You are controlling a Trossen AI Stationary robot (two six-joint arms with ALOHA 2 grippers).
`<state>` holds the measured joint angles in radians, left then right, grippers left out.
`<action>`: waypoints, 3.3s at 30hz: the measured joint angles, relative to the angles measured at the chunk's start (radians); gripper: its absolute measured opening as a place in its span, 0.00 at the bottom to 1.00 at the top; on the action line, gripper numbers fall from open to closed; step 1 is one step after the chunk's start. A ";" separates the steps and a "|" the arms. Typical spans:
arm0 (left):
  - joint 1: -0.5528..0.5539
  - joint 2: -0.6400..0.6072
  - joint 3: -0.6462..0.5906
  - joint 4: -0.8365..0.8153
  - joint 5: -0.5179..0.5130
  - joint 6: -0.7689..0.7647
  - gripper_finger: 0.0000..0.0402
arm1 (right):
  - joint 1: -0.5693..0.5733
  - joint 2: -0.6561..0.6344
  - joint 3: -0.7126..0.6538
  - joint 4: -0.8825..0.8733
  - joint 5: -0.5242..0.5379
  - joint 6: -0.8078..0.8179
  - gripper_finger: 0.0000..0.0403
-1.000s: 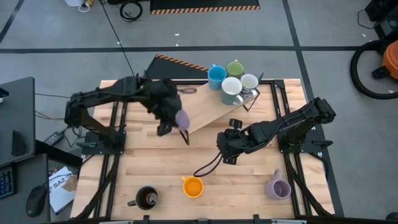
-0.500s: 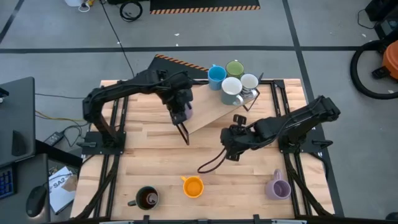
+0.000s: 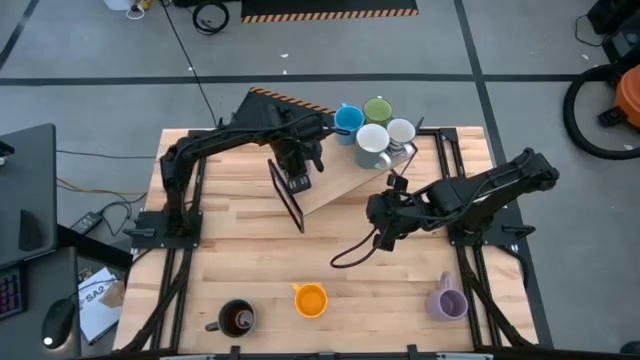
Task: Place coffee mugs
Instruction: Put the left purple mug on the shelf
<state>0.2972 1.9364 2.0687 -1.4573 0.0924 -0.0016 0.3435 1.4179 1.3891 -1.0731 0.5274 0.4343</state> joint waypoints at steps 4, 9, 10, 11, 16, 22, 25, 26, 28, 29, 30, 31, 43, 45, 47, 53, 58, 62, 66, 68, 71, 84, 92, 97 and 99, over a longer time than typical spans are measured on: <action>0.004 0.003 0.001 0.009 -0.015 0.015 0.07 | 0.000 -0.023 0.000 -0.058 0.009 -0.003 0.27; 0.006 0.008 0.001 0.009 -0.018 0.021 0.07 | -0.001 -0.067 0.000 -0.072 0.038 -0.005 0.27; 0.006 0.009 0.001 0.008 -0.018 0.021 0.07 | 0.000 -0.075 0.000 -0.072 0.042 -0.007 0.27; 0.005 0.009 0.001 0.009 -0.018 0.022 0.07 | 0.000 -0.081 0.000 -0.071 0.047 -0.007 0.27; -0.004 0.009 0.001 0.016 -0.018 0.025 0.08 | 0.000 -0.098 0.000 -0.068 0.056 -0.009 0.27; -0.004 0.008 0.001 0.011 -0.018 0.026 0.12 | 0.000 -0.098 0.000 -0.065 0.055 -0.011 0.27; -0.005 0.008 0.001 0.013 -0.018 0.026 0.14 | 0.000 -0.098 0.000 -0.063 0.053 -0.010 0.27; -0.005 0.008 0.001 0.017 -0.018 0.028 0.15 | 0.000 -0.098 0.000 -0.063 0.053 -0.010 0.27; -0.009 0.008 0.001 0.024 -0.018 0.039 0.16 | 0.000 -0.098 0.000 -0.061 0.052 -0.010 0.27; -0.010 0.008 0.001 0.032 -0.018 0.040 0.17 | 0.000 -0.097 0.000 -0.059 0.052 -0.011 0.27; -0.012 0.008 0.001 0.045 -0.018 0.040 0.18 | 0.000 -0.097 0.000 -0.058 0.052 -0.010 0.27; -0.015 0.008 0.001 0.055 -0.018 0.041 0.19 | 0.000 -0.097 0.000 -0.058 0.052 -0.010 0.27; -0.022 0.008 0.001 0.108 -0.018 0.093 0.31 | 0.000 -0.097 0.000 -0.044 0.053 -0.012 0.27; -0.022 0.005 0.001 0.109 -0.018 0.114 0.31 | 0.000 -0.096 0.000 -0.040 0.053 -0.017 0.27; -0.022 -0.001 0.001 0.114 -0.018 0.133 0.31 | 0.000 -0.096 0.000 -0.036 0.053 -0.018 0.27; -0.033 -0.018 0.001 0.149 -0.020 0.188 0.31 | 0.000 -0.096 -0.001 -0.033 0.055 -0.013 0.27; -0.033 -0.022 0.001 0.170 -0.019 0.208 0.31 | 0.000 -0.096 -0.001 -0.019 0.056 -0.016 0.27; -0.032 -0.022 0.001 0.172 -0.019 0.239 0.31 | 0.000 -0.096 -0.001 -0.020 0.056 -0.018 0.27; -0.040 -0.059 0.000 0.181 -0.019 0.249 0.31 | 0.000 -0.096 -0.001 -0.019 0.056 -0.018 0.27; -0.044 -0.075 0.002 0.183 -0.021 0.250 0.31 | 0.000 -0.096 -0.002 -0.016 0.058 -0.018 0.27; -0.051 -0.093 0.001 0.186 -0.022 0.251 0.31 | 0.000 -0.096 -0.020 0.003 0.065 -0.028 0.27; -0.105 -0.220 0.008 0.144 -0.029 0.279 0.31 | -0.005 -0.096 -0.214 0.412 0.082 -0.169 0.27; -0.178 -0.241 -0.049 0.102 -0.039 0.300 0.31 | -0.012 -0.096 -0.366 0.884 0.157 -0.288 0.27; -0.215 -0.278 -0.182 0.160 -0.121 0.327 0.31 | -0.019 -0.094 -0.469 1.106 0.161 -0.341 0.27; -0.222 -0.314 -0.235 0.232 -0.126 0.328 0.31 | -0.026 -0.094 -0.496 1.166 0.161 -0.339 0.27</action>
<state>0.0755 1.6227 1.8341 -1.2250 -0.0336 0.3267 0.3180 1.3235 0.8933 0.0927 0.6884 0.0952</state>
